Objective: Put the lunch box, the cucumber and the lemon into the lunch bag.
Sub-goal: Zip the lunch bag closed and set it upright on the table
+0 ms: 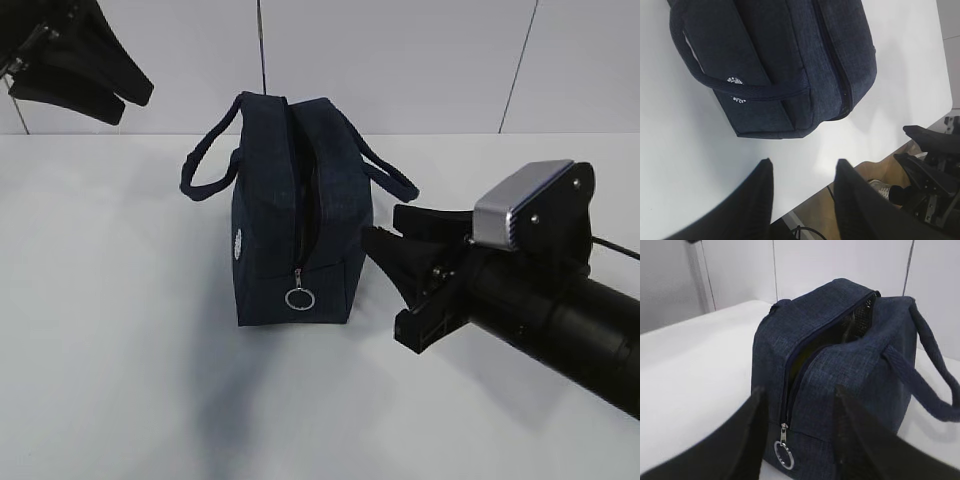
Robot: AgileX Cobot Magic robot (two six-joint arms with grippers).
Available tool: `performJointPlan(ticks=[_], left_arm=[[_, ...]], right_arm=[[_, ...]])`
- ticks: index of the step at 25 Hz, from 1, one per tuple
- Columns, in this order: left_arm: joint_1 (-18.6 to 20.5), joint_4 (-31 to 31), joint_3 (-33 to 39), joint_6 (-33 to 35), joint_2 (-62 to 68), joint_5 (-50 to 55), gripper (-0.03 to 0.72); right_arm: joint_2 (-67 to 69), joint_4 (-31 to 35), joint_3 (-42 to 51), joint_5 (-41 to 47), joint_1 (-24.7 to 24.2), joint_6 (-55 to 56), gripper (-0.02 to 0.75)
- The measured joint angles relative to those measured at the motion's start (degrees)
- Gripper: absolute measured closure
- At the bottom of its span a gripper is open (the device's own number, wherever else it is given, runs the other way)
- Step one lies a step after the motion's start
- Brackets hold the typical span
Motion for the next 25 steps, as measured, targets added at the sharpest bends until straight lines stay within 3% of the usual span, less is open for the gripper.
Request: performJointPlan(ticks=[8,25], left_arm=[[0.00,0.00,0.00,-0.12,0.00,0.00,0.398],[0.00,0.98,0.00,-0.23,0.00,0.00,0.398]], right_arm=[[8.08,0.56,1.67,-9.36,0.00,3.84,0.423],[15.11,-0.51,1.67,-9.96,0.00,3.98,0.425]])
